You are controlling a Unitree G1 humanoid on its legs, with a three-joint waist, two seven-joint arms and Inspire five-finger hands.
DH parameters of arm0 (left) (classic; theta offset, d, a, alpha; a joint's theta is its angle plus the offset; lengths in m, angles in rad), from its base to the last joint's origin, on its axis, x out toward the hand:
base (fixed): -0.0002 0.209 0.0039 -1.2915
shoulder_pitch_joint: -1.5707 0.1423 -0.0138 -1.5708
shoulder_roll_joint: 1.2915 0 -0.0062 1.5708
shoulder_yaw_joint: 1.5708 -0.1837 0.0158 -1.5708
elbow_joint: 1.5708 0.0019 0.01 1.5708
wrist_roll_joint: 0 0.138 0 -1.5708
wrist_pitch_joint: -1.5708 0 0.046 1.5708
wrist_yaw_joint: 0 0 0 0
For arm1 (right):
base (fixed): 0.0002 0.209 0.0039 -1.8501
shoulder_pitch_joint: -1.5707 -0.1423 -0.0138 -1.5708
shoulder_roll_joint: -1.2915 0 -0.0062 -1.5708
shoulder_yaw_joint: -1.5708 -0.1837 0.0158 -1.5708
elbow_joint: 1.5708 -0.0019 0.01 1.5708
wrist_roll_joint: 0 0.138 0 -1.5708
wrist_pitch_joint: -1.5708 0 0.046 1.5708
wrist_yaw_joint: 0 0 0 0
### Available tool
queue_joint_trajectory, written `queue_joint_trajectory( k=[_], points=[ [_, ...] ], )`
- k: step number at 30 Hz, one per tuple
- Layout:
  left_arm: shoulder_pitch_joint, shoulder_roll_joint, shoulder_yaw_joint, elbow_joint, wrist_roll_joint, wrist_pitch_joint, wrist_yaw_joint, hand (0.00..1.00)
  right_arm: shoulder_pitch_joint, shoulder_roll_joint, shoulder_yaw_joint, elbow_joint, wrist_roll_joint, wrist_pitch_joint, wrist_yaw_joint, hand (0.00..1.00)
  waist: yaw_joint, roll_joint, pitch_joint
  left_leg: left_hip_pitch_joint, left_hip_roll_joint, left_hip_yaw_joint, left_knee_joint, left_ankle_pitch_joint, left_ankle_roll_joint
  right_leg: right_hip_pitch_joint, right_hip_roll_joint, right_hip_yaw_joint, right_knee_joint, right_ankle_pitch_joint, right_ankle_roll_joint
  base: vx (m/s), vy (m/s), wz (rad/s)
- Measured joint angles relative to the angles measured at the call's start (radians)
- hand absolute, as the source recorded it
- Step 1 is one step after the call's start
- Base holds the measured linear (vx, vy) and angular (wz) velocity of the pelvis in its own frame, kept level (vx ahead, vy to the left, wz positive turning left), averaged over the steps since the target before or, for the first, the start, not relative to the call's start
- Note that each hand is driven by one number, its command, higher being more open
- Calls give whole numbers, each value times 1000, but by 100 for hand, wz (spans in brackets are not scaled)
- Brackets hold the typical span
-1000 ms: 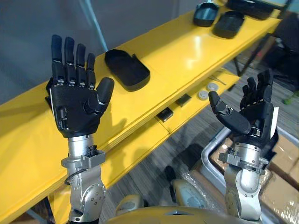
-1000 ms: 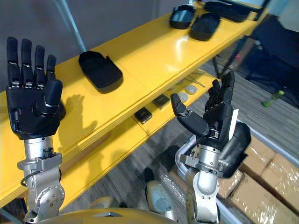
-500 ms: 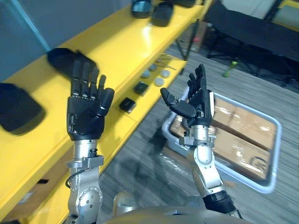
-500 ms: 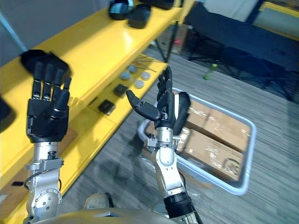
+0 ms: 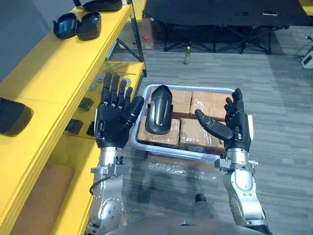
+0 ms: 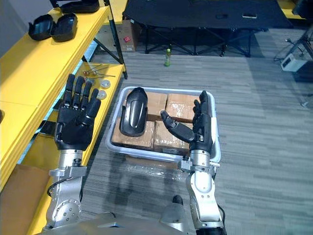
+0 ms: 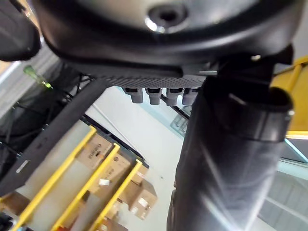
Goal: Walk over and take three plastic housings, then place them on the shelf
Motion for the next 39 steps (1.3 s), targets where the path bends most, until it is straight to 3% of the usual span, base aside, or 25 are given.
queue_joint_trajectory(
  k=[1,2,4,6,8,12,19,25,30,38,39],
  points=[
    [-1,7,4,10,31,0,16,100,-13,-1,-4,18,0,7,-7,100,1,-7,6,-1,-6,-1,1,-18,-2,-5,-5,5,-4,8,6,-112,224,-32],
    [-10,26,12,38,81,3,42,100,-47,1,-7,64,1,21,-23,100,6,-18,18,-10,-12,-6,7,-48,-27,-10,-9,11,-27,37,13,-151,220,-24],
    [-29,63,18,80,135,21,79,100,-106,8,-7,146,-3,59,-70,100,31,-60,46,-59,-40,-8,57,-67,-15,-11,-37,-9,-97,107,15,-217,215,-17],
    [-46,77,19,106,165,37,98,100,-162,5,-9,207,-4,95,-123,100,50,-73,70,-108,-58,-16,106,-75,-8,-12,-59,-39,-140,151,16,-160,128,7],
    [-54,71,19,107,165,50,101,100,-263,2,-19,304,-40,134,-185,100,59,-64,104,-162,-70,-46,160,-83,-1,-17,-76,-68,-154,172,22,-134,103,36],
    [-100,58,11,106,166,51,100,100,-516,-41,-46,465,-45,158,-256,100,96,-31,175,-249,-73,-110,210,-72,-2,-26,-75,-125,-173,198,24,-125,16,37],
    [-119,56,-23,106,167,56,72,100,-734,-123,-46,511,-45,173,-341,100,144,-48,228,-297,-80,-161,210,-47,-3,-33,-74,-173,-176,211,14,-54,-12,21],
    [-139,75,-33,119,156,56,66,100,-865,-179,-46,704,-45,232,-341,100,164,-50,270,-313,-86,-185,211,-35,-3,-34,-76,-198,-173,211,14,-15,6,13],
    [-176,88,-63,199,141,56,69,100,-1008,-269,-43,898,-46,326,-338,100,186,-36,299,-349,-89,-209,214,-22,-3,-51,-76,-218,-169,211,14,-35,9,12],
    [-206,94,-101,282,110,54,78,100,-1173,-407,10,1126,-81,415,-281,100,222,-1,333,-399,-90,-232,250,-21,-2,-87,-78,-228,-135,210,13,-41,32,5],
    [-212,94,-106,301,109,54,79,100,-1190,-415,17,1157,-81,430,-261,0,230,0,333,-402,-90,-233,254,-21,-2,-89,-79,-228,-134,210,13,-41,28,4]
  ],
)
